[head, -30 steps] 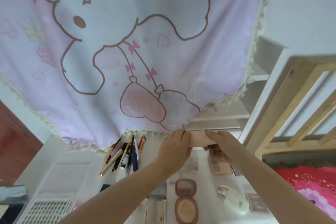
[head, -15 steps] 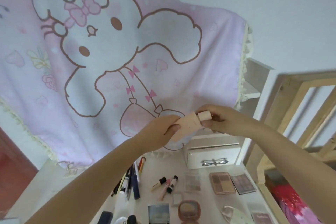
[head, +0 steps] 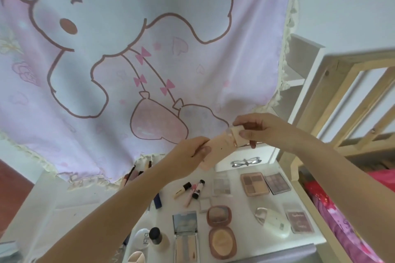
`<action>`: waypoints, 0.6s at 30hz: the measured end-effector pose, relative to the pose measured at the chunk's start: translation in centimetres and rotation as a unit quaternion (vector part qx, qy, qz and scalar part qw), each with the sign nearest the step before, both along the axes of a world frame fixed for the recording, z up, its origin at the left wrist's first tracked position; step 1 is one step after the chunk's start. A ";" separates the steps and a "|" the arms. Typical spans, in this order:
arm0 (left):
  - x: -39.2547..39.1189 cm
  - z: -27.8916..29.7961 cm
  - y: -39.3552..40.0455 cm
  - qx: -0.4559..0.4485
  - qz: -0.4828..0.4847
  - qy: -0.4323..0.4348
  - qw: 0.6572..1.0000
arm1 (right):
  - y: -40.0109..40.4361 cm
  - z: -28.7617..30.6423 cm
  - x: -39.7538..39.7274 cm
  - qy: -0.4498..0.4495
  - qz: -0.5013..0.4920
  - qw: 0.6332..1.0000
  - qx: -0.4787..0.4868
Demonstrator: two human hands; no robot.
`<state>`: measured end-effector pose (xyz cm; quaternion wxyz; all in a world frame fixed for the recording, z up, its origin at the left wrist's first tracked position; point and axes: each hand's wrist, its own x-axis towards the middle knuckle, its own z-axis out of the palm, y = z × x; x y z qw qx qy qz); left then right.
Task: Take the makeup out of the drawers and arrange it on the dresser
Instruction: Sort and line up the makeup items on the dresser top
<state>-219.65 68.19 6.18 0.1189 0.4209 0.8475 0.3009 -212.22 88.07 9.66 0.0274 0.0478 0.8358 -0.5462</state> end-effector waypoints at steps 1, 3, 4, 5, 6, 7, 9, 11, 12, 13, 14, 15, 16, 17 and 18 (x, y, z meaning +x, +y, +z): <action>0.0 -0.4 0.0 0.000 -0.003 -0.019 1.000 | 0.1 -0.3 0.2 0.000 -0.001 1.000 -0.008; 0.1 -1.4 0.1 -0.007 -0.013 -0.051 0.999 | 0.3 -1.1 0.6 -0.013 -0.001 1.000 -0.006; 0.3 -1.9 0.1 -0.011 -0.017 -0.065 0.998 | 0.4 -1.7 0.8 -0.025 -0.004 1.000 -0.007; 0.4 -2.5 0.2 -0.014 -0.020 -0.081 0.996 | 0.6 -2.3 1.1 -0.039 -0.010 0.999 -0.013; 0.7 -3.2 0.3 -0.015 -0.021 -0.102 0.994 | 0.7 -2.9 1.4 -0.052 -0.015 0.998 -0.021; 1.0 -4.0 0.4 -0.015 -0.017 -0.128 0.992 | 0.8 -3.6 1.7 -0.063 -0.017 0.997 -0.029; 2.1 -5.8 0.7 -0.021 0.000 -0.187 0.982 | 1.1 -5.3 2.1 -0.085 -0.015 0.996 -0.037; 3.4 -7.8 1.1 -0.038 0.018 -0.236 0.971 | 1.5 -7.4 2.1 -0.118 -0.018 0.992 -0.043; 4.0 -8.9 1.3 -0.046 0.029 -0.258 0.965 | 1.8 -8.6 2.0 -0.137 -0.019 0.990 -0.039; 4.5 -10.0 1.6 -0.052 0.042 -0.278 0.958 | 2.1 -10.0 1.9 -0.153 -0.019 0.988 -0.026; 5.0 -11.0 2.0 -0.053 0.061 -0.294 0.952 | 2.5 -11.4 1.7 -0.164 -0.019 0.986 -0.011; 5.4 -12.1 2.5 -0.049 0.084 -0.308 0.946 | 2.9 -12.8 1.5 -0.173 -0.022 0.985 -0.010; 6.0 -13.1 2.9 -0.048 0.111 -0.324 0.938 | 3.2 -14.0 1.3 -0.178 -0.027 0.983 -0.024; 6.5 -14.2 3.3 -0.050 0.137 -0.337 0.930 | 3.5 -15.3 1.2 -0.184 -0.029 0.982 -0.042; 7.1 -15.2 3.8 -0.052 0.160 -0.350 0.922 | 3.8 -16.4 1.0 -0.192 -0.020 0.980 -0.051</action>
